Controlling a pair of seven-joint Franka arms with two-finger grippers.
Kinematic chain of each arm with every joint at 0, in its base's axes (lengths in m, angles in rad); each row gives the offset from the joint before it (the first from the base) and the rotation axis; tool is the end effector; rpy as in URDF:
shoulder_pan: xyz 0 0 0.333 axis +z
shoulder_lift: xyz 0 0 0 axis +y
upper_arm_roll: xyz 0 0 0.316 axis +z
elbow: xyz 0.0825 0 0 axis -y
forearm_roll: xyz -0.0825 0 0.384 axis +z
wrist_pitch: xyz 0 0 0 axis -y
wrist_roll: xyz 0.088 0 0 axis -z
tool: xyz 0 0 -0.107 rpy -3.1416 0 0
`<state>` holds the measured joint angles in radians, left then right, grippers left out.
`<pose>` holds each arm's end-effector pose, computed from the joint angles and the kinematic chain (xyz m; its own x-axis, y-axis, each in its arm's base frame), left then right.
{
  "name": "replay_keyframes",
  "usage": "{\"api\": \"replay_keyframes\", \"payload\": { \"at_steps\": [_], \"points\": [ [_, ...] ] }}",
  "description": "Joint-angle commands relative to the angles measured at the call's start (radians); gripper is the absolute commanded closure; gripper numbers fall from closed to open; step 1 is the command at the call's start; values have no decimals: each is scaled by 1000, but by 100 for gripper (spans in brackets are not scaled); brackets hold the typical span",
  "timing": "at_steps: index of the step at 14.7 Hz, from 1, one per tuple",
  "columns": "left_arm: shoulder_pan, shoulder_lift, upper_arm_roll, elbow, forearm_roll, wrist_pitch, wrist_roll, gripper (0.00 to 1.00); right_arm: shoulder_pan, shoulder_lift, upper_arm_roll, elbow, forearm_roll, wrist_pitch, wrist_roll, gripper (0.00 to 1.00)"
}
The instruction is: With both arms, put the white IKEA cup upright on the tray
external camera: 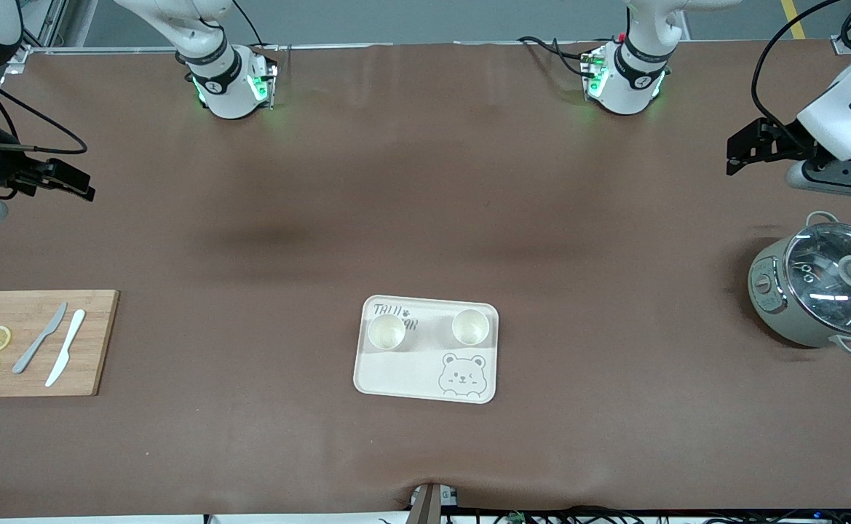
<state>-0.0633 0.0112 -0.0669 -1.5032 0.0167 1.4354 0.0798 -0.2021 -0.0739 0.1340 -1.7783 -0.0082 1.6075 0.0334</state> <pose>0.5397 -0.0685 0.6385 0.9753 -0.2059 -0.0799 -0.2073 -0.9782 -0.0096 0.5268 -0.0346 0.5695 0.9901 -0.1020 -0.0967 -0.1004 -0.9947 0.0212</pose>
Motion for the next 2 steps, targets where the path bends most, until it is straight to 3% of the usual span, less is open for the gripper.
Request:
{"api": "replay_keyframes", "payload": {
  "at_steps": [1, 2],
  "points": [
    [4, -2, 1, 6, 22, -13, 17, 0, -10, -6, 7, -4, 11, 0, -12, 0],
    [4, -1, 2, 6, 22, -13, 17, 0, -10, -6, 7, -3, 11, 3, -13, 0]
  ]
}}
